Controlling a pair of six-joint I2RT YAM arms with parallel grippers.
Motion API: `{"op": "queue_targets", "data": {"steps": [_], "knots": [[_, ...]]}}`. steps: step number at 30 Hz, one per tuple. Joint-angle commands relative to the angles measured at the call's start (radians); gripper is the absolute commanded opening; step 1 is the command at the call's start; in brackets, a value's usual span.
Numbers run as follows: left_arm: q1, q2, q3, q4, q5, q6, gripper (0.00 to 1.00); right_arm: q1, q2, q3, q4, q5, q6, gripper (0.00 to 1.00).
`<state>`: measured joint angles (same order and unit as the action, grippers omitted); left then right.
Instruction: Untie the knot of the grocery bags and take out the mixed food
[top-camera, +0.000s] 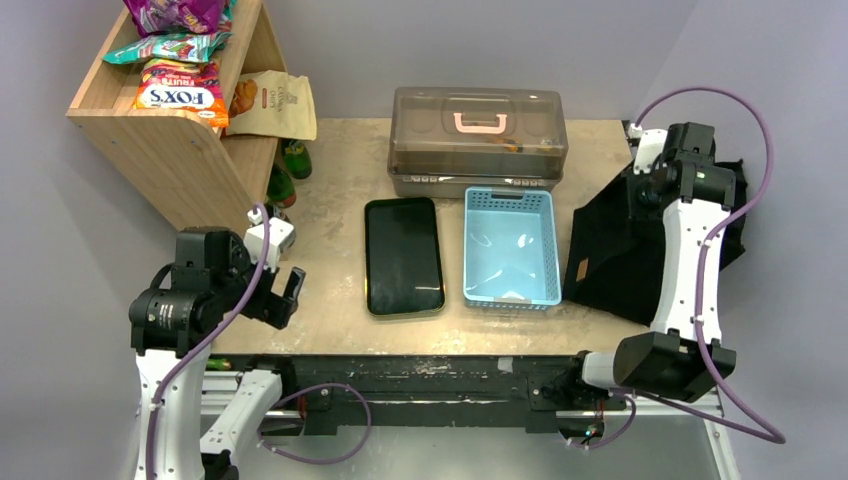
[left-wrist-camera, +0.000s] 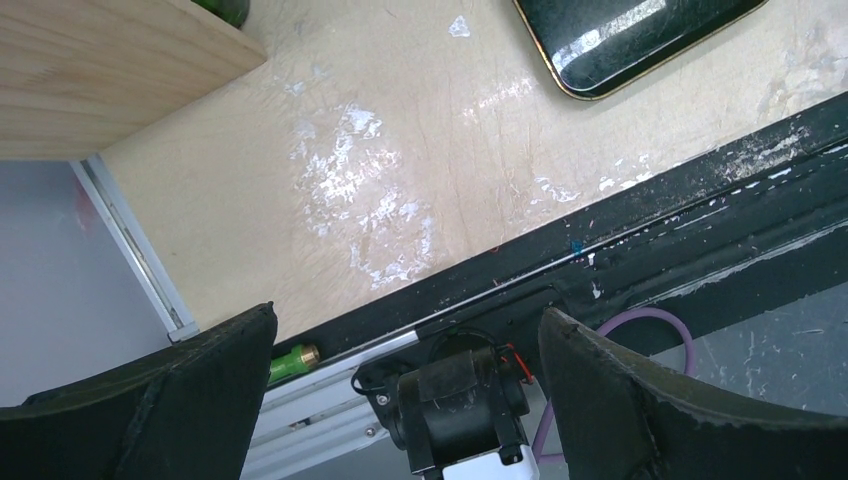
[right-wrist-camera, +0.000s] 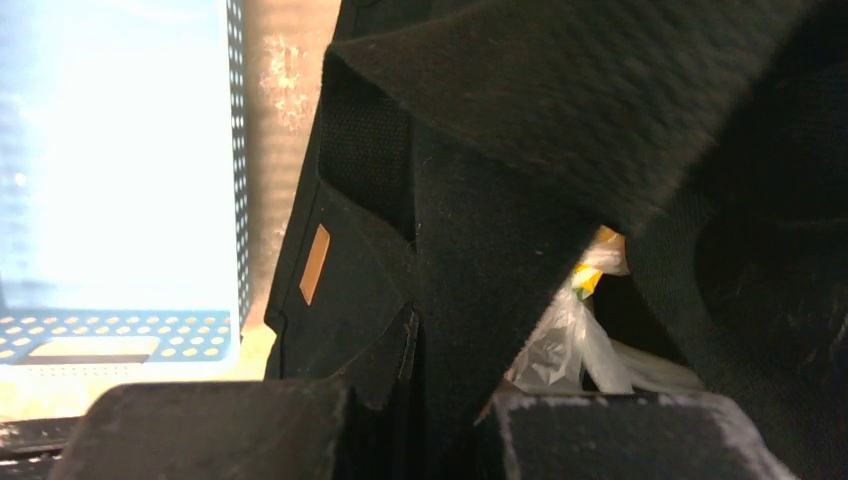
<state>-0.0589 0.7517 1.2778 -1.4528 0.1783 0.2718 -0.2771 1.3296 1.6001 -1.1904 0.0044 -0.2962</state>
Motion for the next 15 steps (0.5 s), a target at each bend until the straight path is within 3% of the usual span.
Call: {"op": "queue_targets", "data": {"steps": [1,6,15], "knots": [[0.007,-0.022,0.003,0.019,0.016,-0.006,1.0,0.0,-0.061,0.006,0.089,-0.001,-0.143,0.0],[0.007,-0.022,-0.006,0.02,0.017,-0.01,1.0,0.065,-0.065,-0.01,-0.022,-0.222,-0.1,0.0],[0.007,-0.031,-0.003,0.008,0.01,-0.016,1.0,0.212,-0.022,-0.041,0.081,-0.437,0.222,0.0]]}}
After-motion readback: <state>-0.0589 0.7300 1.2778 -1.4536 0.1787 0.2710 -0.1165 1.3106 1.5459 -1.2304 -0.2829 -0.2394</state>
